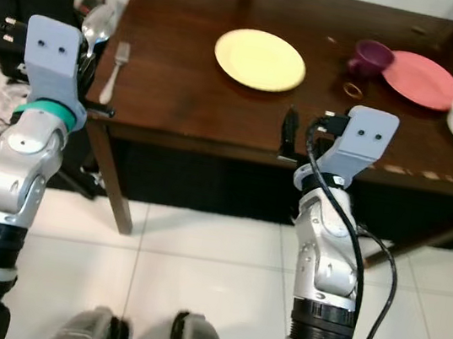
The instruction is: Setting the table
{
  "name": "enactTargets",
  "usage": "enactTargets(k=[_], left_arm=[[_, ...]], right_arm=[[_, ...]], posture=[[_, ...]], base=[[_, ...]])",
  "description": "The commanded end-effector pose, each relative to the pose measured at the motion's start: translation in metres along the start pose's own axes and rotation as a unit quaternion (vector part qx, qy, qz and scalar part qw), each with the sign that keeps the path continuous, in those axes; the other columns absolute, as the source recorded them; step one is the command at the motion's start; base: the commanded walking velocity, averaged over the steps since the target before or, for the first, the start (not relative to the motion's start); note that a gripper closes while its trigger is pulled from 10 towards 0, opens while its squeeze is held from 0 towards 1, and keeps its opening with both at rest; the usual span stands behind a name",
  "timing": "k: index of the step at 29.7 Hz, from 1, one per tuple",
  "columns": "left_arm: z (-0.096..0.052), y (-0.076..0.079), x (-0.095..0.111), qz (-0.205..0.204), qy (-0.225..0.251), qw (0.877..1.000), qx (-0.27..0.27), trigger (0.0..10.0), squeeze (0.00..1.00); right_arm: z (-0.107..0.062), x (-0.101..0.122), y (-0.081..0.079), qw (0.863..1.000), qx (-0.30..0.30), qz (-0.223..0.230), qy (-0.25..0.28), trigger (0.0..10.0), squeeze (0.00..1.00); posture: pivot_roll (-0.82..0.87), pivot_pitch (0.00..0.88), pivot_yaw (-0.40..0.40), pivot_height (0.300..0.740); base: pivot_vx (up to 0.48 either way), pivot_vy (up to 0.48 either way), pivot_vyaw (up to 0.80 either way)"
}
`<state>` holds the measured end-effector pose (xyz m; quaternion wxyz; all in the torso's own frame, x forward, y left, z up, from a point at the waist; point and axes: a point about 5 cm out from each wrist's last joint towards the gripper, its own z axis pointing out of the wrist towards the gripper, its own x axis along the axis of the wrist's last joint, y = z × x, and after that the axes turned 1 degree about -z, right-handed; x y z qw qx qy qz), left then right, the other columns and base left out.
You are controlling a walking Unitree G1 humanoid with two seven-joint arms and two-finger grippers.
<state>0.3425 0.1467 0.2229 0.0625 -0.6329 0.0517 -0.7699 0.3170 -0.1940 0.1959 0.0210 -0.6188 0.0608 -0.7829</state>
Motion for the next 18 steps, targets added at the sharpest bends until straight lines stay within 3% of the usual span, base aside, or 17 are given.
enactTargets(k=[1,18], left_arm=[[-0.0020,-0.0026,-0.0045,-0.004,-0.009,1.000,0.004,10.0,0.00],[-0.0015,-0.0026,-0.0041,-0.004,-0.010,1.000,0.003,10.0,0.00]], right_arm=[[-0.0024,-0.0052,0.0006,1.000,-0.002,0.005,-0.011,10.0,0.00],[-0.0018,-0.0056,-0.0001,1.000,0.000,0.011,-0.013,10.0,0.00]], posture=[[0.02,0.061,-0.006,0.740],[0.02,0.055,-0.001,0.740]], base=[[-0.480,0.000,0.00],[-0.480,0.000,0.00]])
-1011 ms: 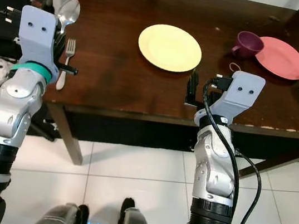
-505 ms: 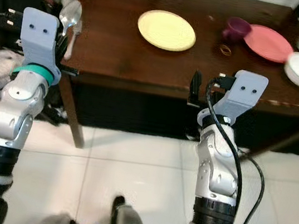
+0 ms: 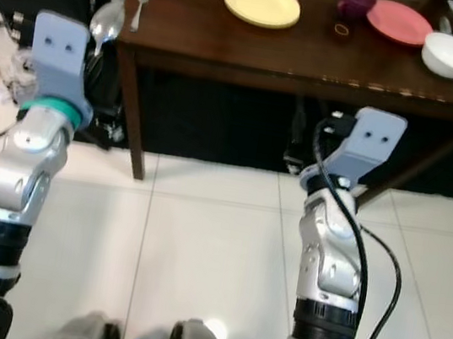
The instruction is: Setting the table
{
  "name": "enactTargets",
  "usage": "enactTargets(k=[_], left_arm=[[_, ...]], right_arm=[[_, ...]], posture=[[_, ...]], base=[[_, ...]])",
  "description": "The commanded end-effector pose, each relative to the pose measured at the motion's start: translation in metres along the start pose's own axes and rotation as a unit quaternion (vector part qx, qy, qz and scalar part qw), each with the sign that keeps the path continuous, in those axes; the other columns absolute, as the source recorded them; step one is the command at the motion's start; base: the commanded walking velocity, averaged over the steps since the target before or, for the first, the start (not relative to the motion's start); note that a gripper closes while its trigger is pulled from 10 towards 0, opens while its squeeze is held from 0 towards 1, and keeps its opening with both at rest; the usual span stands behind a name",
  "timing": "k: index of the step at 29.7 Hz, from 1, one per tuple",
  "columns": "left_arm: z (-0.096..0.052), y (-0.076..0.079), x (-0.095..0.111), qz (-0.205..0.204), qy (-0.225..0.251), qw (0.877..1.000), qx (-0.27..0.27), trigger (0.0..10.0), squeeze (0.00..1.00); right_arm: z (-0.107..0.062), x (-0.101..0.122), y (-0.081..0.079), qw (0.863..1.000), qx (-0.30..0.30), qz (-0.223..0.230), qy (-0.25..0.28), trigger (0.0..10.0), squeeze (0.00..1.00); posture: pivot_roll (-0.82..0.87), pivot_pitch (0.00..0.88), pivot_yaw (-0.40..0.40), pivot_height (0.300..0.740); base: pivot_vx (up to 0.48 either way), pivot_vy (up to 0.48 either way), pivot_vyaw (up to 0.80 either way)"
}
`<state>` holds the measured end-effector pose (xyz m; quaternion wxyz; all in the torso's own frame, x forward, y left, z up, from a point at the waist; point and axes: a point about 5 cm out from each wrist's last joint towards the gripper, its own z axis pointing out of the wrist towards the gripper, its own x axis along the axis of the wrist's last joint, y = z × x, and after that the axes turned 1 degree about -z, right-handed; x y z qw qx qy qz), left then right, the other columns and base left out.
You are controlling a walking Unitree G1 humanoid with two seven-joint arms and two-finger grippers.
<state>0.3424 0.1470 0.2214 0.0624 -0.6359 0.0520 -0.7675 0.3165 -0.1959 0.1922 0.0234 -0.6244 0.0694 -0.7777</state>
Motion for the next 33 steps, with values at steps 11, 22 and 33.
enactTargets(k=[11,22,33], left_arm=[[-0.0007,-0.0020,-0.0028,-0.004,-0.008,1.000,0.003,10.0,0.00],[-0.0005,0.0002,-0.0043,-0.006,-0.014,1.000,-0.002,10.0,0.00],[-0.0001,0.0001,-0.0057,-0.007,-0.020,1.000,0.001,10.0,0.00]], right_arm=[[-0.0003,-0.0019,-0.0021,1.000,0.008,0.007,-0.005,10.0,0.00],[0.0000,-0.0017,-0.0010,1.000,0.009,0.007,-0.006,10.0,0.00],[0.0001,-0.0018,-0.0004,1.000,0.010,0.006,-0.007,10.0,0.00]], posture=[[0.02,0.049,0.001,0.740],[0.02,0.047,-0.002,0.740],[0.02,0.050,-0.003,0.740]], base=[[-0.381,0.000,0.00],[0.000,0.000,0.00],[0.000,0.000,0.00]])
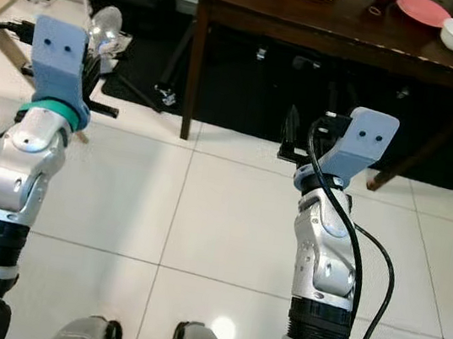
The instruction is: Setting the table
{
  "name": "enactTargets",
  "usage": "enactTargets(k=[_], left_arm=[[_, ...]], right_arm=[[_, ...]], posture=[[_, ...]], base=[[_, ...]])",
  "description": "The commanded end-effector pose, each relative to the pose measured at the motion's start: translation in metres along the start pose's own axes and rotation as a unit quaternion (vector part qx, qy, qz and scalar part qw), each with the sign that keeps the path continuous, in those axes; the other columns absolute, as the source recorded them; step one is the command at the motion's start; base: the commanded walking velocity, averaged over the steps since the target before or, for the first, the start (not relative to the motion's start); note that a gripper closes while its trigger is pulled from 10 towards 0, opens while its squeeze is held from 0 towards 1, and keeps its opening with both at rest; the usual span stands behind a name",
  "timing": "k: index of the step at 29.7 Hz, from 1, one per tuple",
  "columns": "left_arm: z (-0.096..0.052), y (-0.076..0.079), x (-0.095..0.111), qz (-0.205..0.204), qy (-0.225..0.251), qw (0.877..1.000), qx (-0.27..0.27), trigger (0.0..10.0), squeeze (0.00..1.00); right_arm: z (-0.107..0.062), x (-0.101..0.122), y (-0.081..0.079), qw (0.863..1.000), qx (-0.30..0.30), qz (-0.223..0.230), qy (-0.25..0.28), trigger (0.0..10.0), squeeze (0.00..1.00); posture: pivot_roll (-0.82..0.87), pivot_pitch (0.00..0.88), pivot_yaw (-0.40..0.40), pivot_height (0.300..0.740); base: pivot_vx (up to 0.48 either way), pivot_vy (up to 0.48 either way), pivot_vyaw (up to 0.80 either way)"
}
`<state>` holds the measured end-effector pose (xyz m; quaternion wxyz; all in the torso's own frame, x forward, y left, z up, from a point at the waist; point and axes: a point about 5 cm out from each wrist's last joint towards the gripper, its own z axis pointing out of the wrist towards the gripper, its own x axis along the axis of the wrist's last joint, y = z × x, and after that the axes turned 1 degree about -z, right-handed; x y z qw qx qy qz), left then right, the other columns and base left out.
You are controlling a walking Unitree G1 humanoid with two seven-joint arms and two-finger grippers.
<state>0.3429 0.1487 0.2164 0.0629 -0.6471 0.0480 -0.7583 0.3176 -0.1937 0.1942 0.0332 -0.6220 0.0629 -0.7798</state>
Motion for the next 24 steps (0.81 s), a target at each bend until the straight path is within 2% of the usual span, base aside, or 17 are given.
enactTargets(k=[1,7,14,24], left_arm=[[0.0004,0.0009,-0.0006,-0.005,-0.005,1.000,-0.002,10.0,0.00],[0.0005,0.0008,-0.0012,-0.005,-0.007,1.000,-0.001,10.0,0.00],[0.0000,0.0004,-0.0023,-0.004,-0.010,1.000,0.000,10.0,0.00],[0.0001,0.0005,-0.0025,-0.004,-0.011,1.000,0.000,10.0,0.00]], right_arm=[[-0.0013,-0.0032,0.0022,1.000,-0.002,0.002,-0.010,10.0,0.00],[-0.0007,-0.0020,0.0043,1.000,-0.007,-0.004,-0.006,10.0,0.00],[0.0000,-0.0003,0.0108,1.000,-0.027,-0.006,0.000,10.0,0.00],[-0.0007,-0.0005,0.0085,1.000,-0.019,-0.003,0.001,10.0,0.00]], posture=[[0.02,0.050,-0.003,0.740],[0.02,0.054,-0.003,0.740],[0.02,0.057,-0.003,0.740],[0.02,0.060,-0.001,0.740]], base=[[0.000,0.000,0.00],[0.000,0.000,0.00],[0.000,0.000,0.79],[0.000,0.000,0.80]])
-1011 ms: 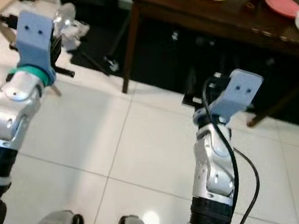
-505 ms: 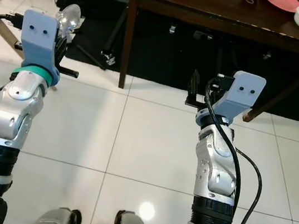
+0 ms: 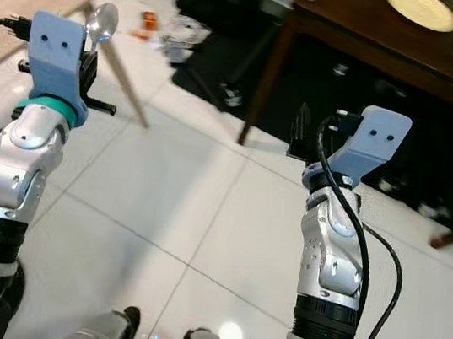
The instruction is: Setting the table
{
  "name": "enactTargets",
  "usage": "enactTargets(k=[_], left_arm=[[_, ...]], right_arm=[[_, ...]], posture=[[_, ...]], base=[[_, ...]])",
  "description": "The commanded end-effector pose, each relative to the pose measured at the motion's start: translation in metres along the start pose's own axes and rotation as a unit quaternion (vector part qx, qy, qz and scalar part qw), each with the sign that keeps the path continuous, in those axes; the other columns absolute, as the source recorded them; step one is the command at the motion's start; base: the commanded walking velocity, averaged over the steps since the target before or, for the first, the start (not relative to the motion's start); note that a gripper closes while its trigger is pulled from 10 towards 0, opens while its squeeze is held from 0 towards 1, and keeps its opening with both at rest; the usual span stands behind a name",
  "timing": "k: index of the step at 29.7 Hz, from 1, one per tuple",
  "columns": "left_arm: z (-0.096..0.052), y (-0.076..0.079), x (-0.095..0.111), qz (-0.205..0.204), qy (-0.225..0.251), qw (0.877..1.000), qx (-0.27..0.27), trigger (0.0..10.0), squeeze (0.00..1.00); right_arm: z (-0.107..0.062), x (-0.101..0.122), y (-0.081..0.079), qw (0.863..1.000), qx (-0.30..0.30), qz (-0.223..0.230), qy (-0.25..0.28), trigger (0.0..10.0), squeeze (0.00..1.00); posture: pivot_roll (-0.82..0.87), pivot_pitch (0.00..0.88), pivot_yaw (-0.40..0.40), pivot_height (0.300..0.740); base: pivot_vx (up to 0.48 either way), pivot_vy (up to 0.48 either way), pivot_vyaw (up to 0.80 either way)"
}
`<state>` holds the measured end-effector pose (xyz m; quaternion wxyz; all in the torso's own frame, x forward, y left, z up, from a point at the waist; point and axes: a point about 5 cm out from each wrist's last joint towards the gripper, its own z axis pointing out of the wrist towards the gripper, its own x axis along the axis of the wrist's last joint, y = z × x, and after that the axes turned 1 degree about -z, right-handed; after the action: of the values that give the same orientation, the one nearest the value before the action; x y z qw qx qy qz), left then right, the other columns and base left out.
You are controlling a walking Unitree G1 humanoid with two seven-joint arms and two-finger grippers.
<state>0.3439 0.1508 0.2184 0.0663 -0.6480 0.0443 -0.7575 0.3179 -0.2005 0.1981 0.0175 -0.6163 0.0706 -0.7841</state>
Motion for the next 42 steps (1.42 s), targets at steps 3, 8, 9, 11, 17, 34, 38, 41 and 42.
enactTargets(k=[3,8,9,11,17,34,38,41,42], left_arm=[[-0.0013,0.0028,-0.0042,-0.004,-0.010,1.000,-0.005,10.0,0.00],[-0.0012,0.0027,-0.0044,-0.004,-0.011,1.000,-0.005,10.0,0.00],[-0.0012,0.0027,-0.0044,-0.004,-0.011,1.000,-0.005,10.0,0.00],[-0.0011,0.0026,-0.0045,-0.004,-0.012,1.000,-0.005,10.0,0.00],[-0.0010,0.0026,-0.0045,-0.004,-0.012,1.000,-0.005,10.0,0.00],[-0.0003,0.0026,-0.0049,-0.004,-0.014,1.000,-0.005,10.0,0.00],[0.0001,0.0027,-0.0048,-0.004,-0.014,1.000,-0.004,10.0,0.00],[0.0001,0.0026,-0.0050,-0.003,-0.014,1.000,-0.004,10.0,0.00],[0.0002,0.0026,-0.0051,-0.003,-0.015,1.000,-0.003,10.0,0.00]], right_arm=[[-0.0028,-0.0051,0.0004,1.000,0.003,0.007,-0.007,10.0,0.00],[-0.0033,-0.0047,-0.0013,1.000,0.010,0.009,-0.006,10.0,0.00],[-0.0035,-0.0047,-0.0017,1.000,0.011,0.009,-0.006,10.0,0.00],[-0.0036,-0.0047,-0.0020,1.000,0.012,0.010,-0.006,10.0,0.00],[-0.0038,-0.0047,-0.0023,1.000,0.012,0.011,-0.006,10.0,0.00],[-0.0039,-0.0051,-0.0023,1.000,0.013,0.013,-0.005,10.0,0.00],[-0.0040,-0.0053,-0.0025,1.000,0.013,0.014,-0.005,10.0,0.00],[-0.0040,-0.0054,-0.0028,1.000,0.012,0.014,-0.005,10.0,0.00],[-0.0039,-0.0053,-0.0028,1.000,0.012,0.014,-0.005,10.0,0.00]], posture=[[0.02,0.062,-0.001,0.740],[0.02,0.063,-0.001,0.740],[0.02,0.063,-0.001,0.740],[0.02,0.063,0.000,0.740],[0.02,0.064,0.003,0.740],[0.02,0.061,0.006,0.740],[0.02,0.059,0.006,0.740],[0.02,0.057,0.006,0.740],[0.02,0.057,0.005,0.740]], base=[[0.000,0.000,0.80],[0.000,0.000,0.80],[0.000,0.000,0.80],[0.000,0.000,0.80],[0.000,0.000,0.80],[0.000,0.000,0.80],[0.000,0.000,0.80],[0.000,0.000,0.80],[0.000,0.000,0.79]])
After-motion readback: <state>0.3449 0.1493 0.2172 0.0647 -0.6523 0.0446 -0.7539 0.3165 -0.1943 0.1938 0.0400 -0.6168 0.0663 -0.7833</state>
